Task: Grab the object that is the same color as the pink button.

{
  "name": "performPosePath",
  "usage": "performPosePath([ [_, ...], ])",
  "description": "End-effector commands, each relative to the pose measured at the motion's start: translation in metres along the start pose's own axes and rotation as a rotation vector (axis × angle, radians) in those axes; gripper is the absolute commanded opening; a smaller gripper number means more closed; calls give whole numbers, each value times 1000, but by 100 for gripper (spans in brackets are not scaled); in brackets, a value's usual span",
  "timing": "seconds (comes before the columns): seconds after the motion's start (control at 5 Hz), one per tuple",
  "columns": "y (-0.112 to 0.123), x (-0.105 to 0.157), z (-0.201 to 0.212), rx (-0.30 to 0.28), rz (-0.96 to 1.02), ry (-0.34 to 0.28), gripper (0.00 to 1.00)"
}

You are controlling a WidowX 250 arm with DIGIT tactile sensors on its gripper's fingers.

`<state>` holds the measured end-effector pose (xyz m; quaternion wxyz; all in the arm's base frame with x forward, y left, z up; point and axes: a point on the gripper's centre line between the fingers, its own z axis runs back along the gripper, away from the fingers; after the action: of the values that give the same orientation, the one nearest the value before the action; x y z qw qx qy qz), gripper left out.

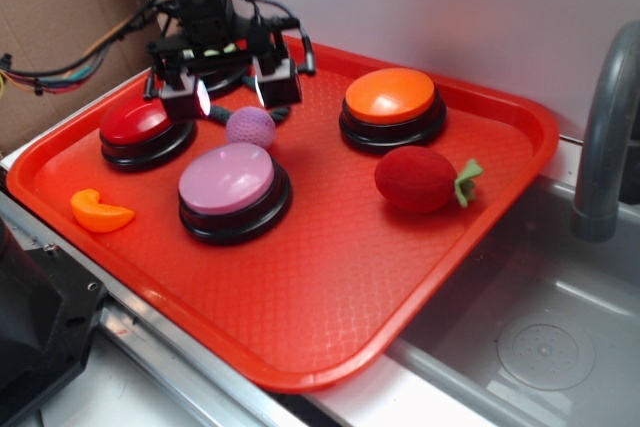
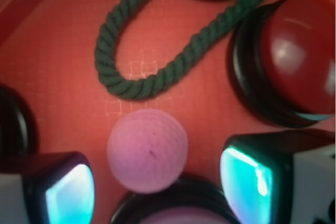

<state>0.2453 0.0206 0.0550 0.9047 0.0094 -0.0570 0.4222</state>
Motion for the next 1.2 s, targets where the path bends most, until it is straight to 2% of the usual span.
performPosePath([
  [0.0, 3, 6, -11, -32, 35, -6, 100],
  [0.4, 3, 7, -28, -5, 76, 8, 100],
  [0.6, 3, 9, -28, -32, 99, 5, 0],
  [0.8, 2, 10, -18, -27, 74, -18, 0],
  [1.0, -1, 17, 5, -13, -87, 3, 0],
])
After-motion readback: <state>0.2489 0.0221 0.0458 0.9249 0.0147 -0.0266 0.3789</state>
